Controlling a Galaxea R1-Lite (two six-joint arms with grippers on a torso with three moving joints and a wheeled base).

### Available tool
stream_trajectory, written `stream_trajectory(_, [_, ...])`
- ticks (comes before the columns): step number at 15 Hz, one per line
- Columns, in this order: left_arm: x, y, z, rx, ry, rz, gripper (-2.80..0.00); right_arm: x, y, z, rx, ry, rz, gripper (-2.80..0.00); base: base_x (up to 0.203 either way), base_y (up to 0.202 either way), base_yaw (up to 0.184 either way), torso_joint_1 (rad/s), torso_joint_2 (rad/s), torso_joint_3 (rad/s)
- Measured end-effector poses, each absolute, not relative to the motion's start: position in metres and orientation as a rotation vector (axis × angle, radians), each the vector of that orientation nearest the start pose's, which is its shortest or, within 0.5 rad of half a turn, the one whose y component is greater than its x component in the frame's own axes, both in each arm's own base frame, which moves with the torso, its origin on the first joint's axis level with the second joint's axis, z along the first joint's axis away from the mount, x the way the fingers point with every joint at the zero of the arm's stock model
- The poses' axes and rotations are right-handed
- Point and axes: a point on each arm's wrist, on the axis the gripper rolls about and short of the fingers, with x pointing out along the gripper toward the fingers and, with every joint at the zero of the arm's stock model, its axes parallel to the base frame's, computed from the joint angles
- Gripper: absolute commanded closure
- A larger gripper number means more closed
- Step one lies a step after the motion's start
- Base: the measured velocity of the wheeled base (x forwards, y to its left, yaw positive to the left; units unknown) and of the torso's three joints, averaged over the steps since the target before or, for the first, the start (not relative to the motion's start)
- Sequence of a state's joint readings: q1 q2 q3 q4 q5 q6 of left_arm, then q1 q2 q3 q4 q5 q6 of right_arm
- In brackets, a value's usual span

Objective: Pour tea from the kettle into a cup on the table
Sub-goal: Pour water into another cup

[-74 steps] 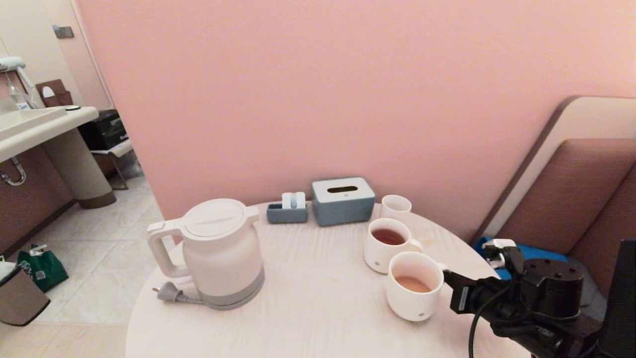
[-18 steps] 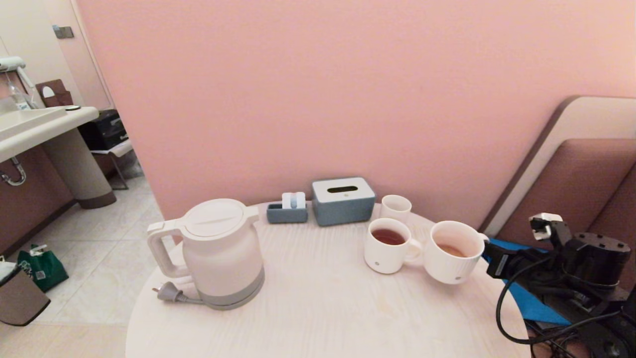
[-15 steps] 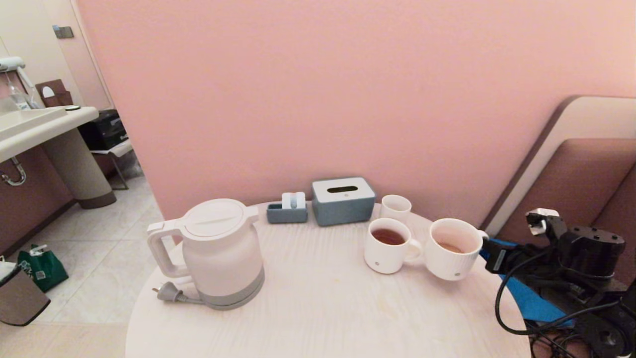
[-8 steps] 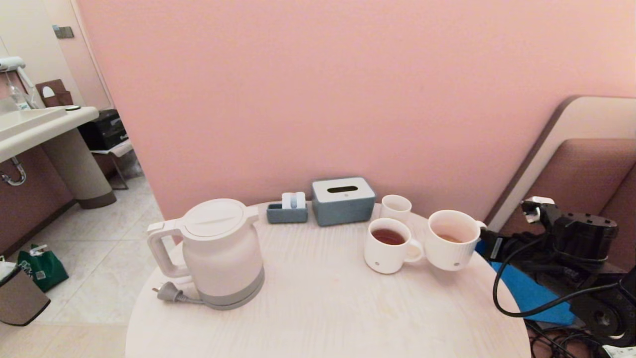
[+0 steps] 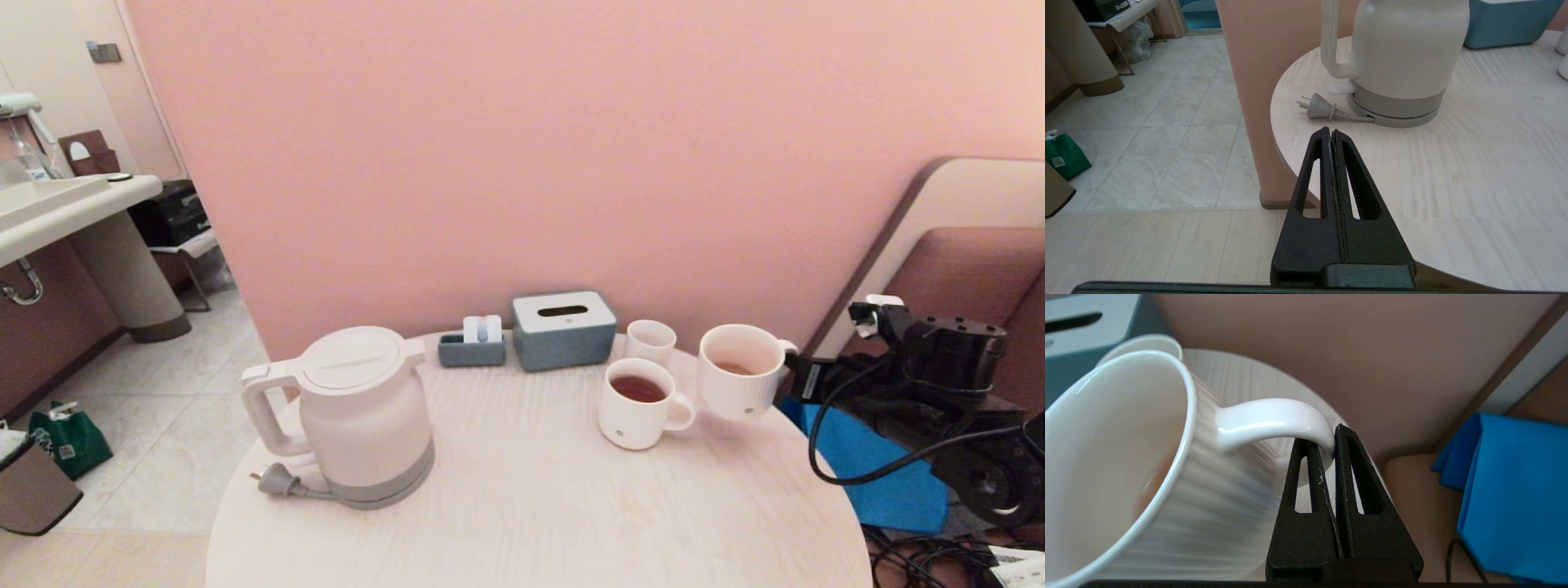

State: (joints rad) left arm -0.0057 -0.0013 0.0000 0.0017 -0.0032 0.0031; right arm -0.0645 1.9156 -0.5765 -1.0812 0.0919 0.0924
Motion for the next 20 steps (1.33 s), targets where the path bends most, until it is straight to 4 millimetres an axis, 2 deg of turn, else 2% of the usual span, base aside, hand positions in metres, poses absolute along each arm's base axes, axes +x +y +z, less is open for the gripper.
stream_trajectory(10, [-0.023, 0.000, 0.075, 0.003, 0.000, -0.009, 0.00, 0.337, 0.007, 0.125, -0.042, 0.242, 0.022, 0.00, 0.000, 0.000, 0.000, 0.000, 0.00, 0.000])
stream_trajectory(20, [-0.023, 0.000, 0.075, 0.003, 0.000, -0.009, 0.00, 0.342, 0.027, 0.134, -0.168, 0.205, 0.026, 0.00, 0.000, 0.000, 0.000, 0.000, 0.00, 0.000])
